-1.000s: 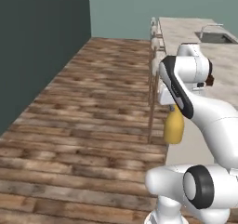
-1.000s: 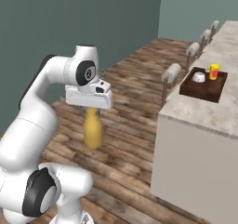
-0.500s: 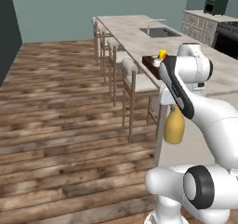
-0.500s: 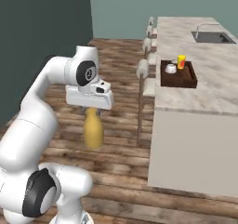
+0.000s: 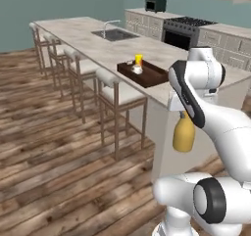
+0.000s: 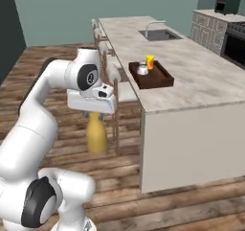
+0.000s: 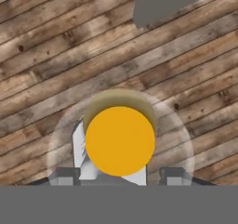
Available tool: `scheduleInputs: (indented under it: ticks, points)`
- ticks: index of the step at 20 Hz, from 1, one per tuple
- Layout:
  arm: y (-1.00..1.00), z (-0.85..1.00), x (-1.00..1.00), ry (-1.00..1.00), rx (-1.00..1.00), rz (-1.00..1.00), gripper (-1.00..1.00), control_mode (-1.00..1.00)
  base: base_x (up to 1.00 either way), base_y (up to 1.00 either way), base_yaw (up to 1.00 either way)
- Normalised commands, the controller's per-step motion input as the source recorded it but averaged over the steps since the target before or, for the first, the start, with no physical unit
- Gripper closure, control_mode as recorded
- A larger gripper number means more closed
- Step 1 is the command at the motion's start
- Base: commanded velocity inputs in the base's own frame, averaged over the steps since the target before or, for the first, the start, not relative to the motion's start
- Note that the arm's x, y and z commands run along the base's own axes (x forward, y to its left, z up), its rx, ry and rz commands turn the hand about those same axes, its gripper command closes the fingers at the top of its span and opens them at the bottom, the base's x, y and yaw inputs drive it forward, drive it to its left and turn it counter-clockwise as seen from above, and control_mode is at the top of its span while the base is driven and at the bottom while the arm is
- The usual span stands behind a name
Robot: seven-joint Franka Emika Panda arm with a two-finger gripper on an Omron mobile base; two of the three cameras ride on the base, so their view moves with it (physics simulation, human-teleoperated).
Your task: There is a tray on the dining counter. Grab the cup, mug, and pitcher and place them on the tray. The pitcher may be placed next to the tray if it cannot fit the tray.
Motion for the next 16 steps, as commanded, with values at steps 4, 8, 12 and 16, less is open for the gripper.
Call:
scheduleInputs:
  ticks: [4, 8, 12, 16]
  points:
    - [0.0, 0.0, 0.0, 0.0, 0.0, 0.0, 1.0, 1.0, 0.77, 0.68, -0.54]
    - [0.0, 0.0, 0.0, 0.0, 0.0, 0.0, 1.0, 1.0, 0.69, 0.71, -0.51]
    - [0.0, 0.0, 0.0, 0.0, 0.0, 0.0, 1.0, 1.0, 0.49, 0.65, -0.42]
    - [0.0, 0.0, 0.0, 0.0, 0.0, 0.0, 1.0, 1.0, 0.4, 0.63, -0.34]
